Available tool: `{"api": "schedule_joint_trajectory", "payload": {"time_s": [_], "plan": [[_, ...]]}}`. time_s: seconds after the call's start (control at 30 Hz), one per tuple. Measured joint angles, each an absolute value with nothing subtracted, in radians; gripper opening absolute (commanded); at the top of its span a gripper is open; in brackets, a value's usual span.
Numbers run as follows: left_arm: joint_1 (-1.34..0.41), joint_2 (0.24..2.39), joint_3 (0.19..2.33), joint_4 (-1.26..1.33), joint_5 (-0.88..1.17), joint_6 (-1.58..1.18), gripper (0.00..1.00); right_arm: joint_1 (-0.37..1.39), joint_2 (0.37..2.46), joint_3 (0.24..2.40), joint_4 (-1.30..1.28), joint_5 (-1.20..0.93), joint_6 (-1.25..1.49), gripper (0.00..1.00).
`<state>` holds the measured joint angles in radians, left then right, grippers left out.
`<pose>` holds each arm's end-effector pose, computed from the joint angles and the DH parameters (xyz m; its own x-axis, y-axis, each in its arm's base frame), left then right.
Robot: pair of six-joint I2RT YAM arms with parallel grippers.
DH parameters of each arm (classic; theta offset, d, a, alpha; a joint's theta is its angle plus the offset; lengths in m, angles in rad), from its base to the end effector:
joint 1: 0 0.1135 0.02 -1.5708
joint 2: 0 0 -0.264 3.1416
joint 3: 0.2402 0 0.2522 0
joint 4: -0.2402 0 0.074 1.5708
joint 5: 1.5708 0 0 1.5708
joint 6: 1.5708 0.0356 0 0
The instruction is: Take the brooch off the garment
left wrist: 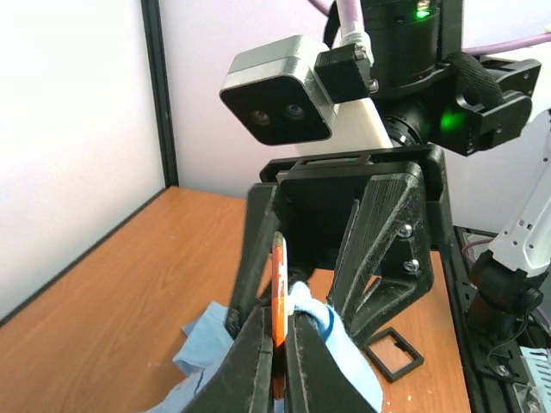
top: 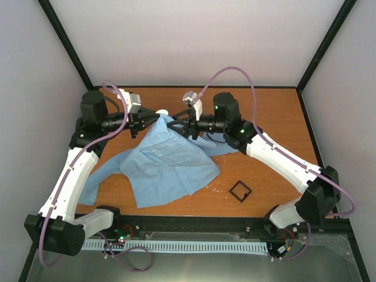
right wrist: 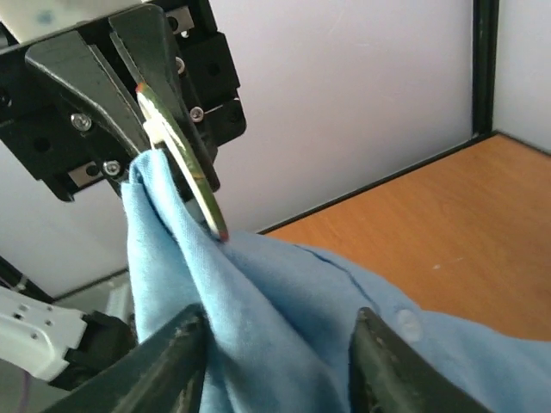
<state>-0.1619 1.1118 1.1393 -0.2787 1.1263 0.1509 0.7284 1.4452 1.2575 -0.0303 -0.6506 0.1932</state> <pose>0.2245 -0.0692 0.3947 -0.1024 0.0822 -0.9913 0.9587 0.2742 -0.0762 0.2384 0.2415 0.3665 -0.3448 -0.1029 -0.9330 -0.9219 0.2241 0.3160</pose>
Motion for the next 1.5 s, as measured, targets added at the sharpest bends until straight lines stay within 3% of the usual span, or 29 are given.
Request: {"api": "schedule_joint_trajectory", "payload": {"time_s": [0.17, 0.5, 0.8, 0.87, 1.07, 1.17, 1.23, 1.27, 1.33, 1.4, 1.5], "plan": [[-0.163, 1.102, 1.137, -0.21, 1.186, 0.135, 0.01, 0.667, 1.415, 1.302, -0.077, -0.673, 0.144, 0.54], [-0.166, 1.108, 1.14, -0.305, 1.3, 0.176, 0.01, 0.644, 1.385, 1.371, -0.051, -0.878, 0.102, 0.47], [-0.166, 1.122, 1.168, -0.378, 1.311, 0.221, 0.01, 0.673, 1.472, 1.49, -0.183, -0.917, 0.023, 0.43], [-0.166, 1.126, 1.173, -0.386, 1.311, 0.228, 0.01, 0.68, 1.487, 1.507, -0.205, -0.916, 0.01, 0.38], [-0.166, 1.132, 1.176, -0.422, 1.303, 0.247, 0.01, 0.694, 1.525, 1.539, -0.257, -0.927, -0.015, 0.04], [-0.165, 1.144, 1.185, -0.44, 1.298, 0.253, 0.02, 0.696, 1.529, 1.551, -0.279, -0.931, -0.026, 0.03], [-0.165, 1.145, 1.191, -0.453, 1.294, 0.257, 0.1, 0.696, 1.529, 1.551, -0.281, -0.929, -0.035, 0.03], [-0.165, 1.146, 1.195, -0.464, 1.29, 0.262, 0.25, 0.696, 1.529, 1.551, -0.281, -0.927, -0.037, 0.03], [-0.165, 1.15, 1.208, -0.486, 1.283, 0.284, 0.38, 0.696, 1.523, 1.538, -0.258, -0.913, -0.031, 0.03], [-0.166, 1.159, 1.227, -0.518, 1.277, 0.304, 0.47, 0.695, 1.499, 1.486, -0.196, -0.89, -0.002, 0.02], [-0.167, 1.17, 1.259, -0.567, 1.282, 0.335, 0.52, 0.683, 1.443, 1.354, -0.054, -0.852, 0.073, 0.03]]}}
